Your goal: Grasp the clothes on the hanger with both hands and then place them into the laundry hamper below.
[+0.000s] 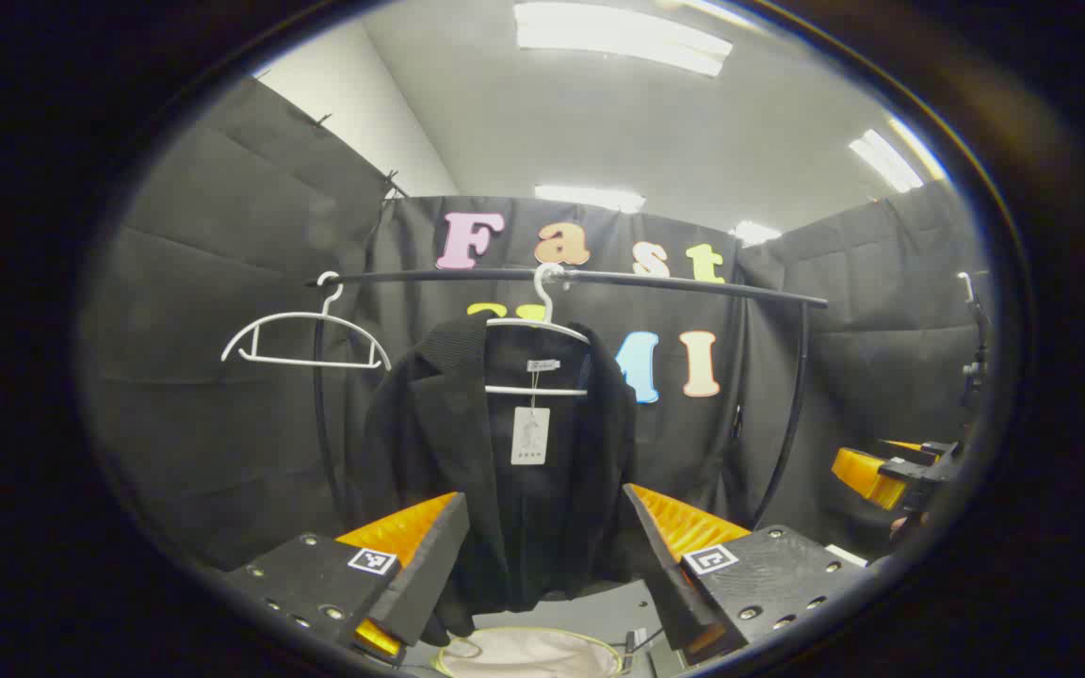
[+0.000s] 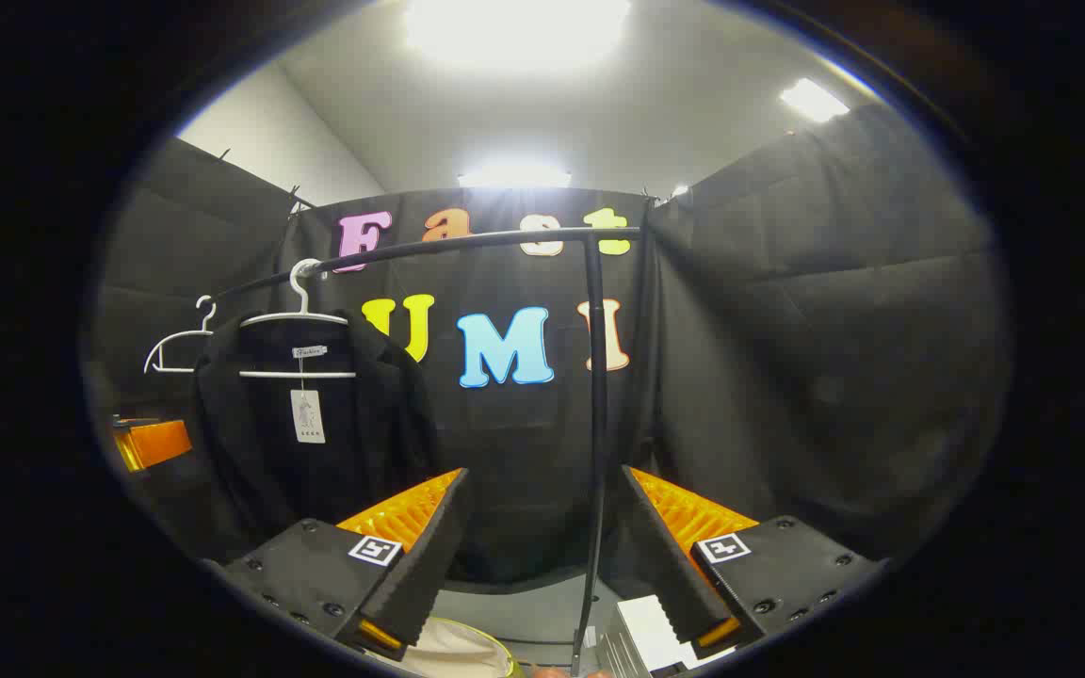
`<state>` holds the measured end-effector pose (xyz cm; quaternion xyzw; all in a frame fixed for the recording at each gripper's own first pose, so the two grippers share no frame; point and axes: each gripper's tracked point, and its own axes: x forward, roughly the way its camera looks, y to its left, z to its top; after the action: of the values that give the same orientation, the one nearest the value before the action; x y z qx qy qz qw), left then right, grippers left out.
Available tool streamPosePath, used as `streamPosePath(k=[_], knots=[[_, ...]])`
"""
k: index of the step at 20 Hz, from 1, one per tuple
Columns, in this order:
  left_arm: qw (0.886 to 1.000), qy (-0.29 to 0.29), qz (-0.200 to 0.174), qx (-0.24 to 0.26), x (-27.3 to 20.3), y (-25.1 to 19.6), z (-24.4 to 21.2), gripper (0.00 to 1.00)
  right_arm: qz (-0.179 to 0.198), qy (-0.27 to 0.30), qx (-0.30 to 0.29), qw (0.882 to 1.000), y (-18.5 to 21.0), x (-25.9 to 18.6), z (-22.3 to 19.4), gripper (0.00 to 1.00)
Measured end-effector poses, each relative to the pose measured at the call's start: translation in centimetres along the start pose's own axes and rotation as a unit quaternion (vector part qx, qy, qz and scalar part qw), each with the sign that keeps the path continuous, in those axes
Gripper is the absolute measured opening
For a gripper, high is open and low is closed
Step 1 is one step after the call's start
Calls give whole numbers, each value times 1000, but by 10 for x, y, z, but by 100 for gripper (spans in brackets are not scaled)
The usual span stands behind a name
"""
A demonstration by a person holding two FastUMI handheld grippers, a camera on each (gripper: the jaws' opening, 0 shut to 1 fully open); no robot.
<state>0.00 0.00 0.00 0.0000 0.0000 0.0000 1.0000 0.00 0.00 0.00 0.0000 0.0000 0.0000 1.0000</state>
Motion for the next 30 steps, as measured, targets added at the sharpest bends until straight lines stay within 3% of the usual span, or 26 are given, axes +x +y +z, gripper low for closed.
streamPosePath(k=[18, 24, 25, 30], knots=[[1000, -2, 14, 24, -2, 4, -8, 92, -7, 25, 2, 1000, 4, 0, -13, 98], [1000, 9, 22, 9, 6, 15, -16, 92, 3, 43, 15, 999, 14, 3, -10, 98], [1000, 12, 25, 6, 10, 16, -19, 92, 4, 44, 19, 999, 14, 4, -10, 93], [999, 21, 46, -8, 31, 18, -19, 92, 13, 78, 22, 997, 21, 12, -25, 98]])
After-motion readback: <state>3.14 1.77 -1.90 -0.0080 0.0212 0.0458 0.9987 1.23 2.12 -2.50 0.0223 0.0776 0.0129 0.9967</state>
